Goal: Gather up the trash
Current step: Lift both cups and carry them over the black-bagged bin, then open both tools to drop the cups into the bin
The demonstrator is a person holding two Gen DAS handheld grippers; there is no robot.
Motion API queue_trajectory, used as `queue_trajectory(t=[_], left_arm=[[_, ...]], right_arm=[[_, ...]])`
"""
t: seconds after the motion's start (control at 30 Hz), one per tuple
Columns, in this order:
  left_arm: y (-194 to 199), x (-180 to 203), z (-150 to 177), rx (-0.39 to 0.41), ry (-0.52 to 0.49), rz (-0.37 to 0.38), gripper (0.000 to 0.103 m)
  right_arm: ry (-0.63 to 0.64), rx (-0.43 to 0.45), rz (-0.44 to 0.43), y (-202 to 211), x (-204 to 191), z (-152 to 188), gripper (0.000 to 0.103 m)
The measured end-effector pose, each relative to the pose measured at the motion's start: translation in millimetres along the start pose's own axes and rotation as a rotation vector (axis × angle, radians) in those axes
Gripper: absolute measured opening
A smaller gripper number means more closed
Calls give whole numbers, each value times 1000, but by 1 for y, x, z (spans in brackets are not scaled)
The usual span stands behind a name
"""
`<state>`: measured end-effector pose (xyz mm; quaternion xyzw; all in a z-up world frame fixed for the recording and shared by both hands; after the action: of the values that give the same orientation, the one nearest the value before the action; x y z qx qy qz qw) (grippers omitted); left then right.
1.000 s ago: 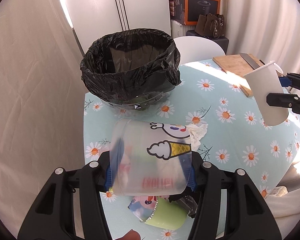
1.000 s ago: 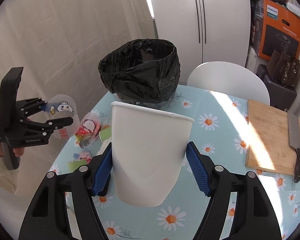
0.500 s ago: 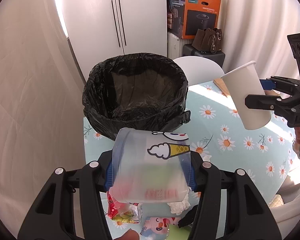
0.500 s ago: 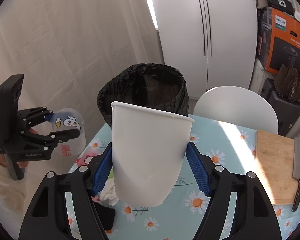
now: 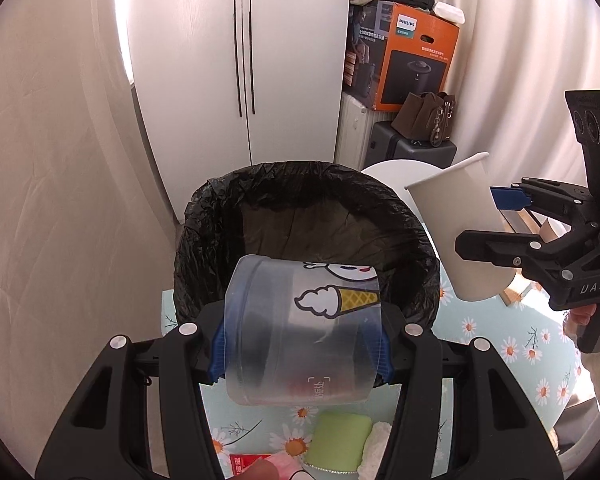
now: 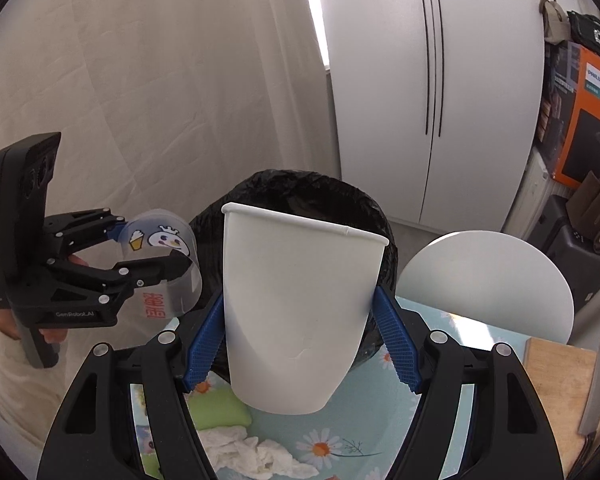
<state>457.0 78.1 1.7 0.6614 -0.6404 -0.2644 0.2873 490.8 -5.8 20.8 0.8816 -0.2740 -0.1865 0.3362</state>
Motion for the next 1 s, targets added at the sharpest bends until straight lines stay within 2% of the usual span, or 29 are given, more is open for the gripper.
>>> queue_trajectory(t=[0.2,0.4,0.43,0.47,0.5,0.53,0.6,0.67,0.83,1.0], left_arm=[[-36,-15,-10,-17,11,21,56],[-67,-25,-12,-35,1,37,56],[-68,-26,-11,-28,-7,32,58],[-67,-26,-12,-14,-23,16,65],[-64,-28,-13,4,-29,-8,87],[-59,-29,-13,21,-24,-14,98],[-49,-30,-13,47,2,13,97],[-38,-34,-14,69,35,11,97],[-20,-41,-6,79,26,-77,97],[1,-40,17,52,26,-114,97]], right_arm=[[16,-16,-14,-44,4,-22,67],[23,-34,-8,-78,14,-29,68],[26,-38,-9,-81,15,-28,68],[33,-35,-4,-83,16,-29,72],[38,-14,10,-82,18,-31,88],[42,8,15,-79,18,-33,94],[51,39,22,-72,19,-37,94],[56,59,47,-64,21,-40,94],[38,59,69,-48,22,-37,94],[47,51,92,-27,14,-21,94]])
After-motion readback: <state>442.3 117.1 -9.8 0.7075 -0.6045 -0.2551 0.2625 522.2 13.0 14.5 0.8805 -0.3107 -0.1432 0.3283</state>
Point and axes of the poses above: each gripper's, at about its wrist camera, not at the fingertips, and y roughly against the way its jaws point, x to its right, z to its underside, the point moved 10 cm from there along -y, roughly the way its jaws point, and after that the axes turned 1 degree about -y, right-handed, at the moved point
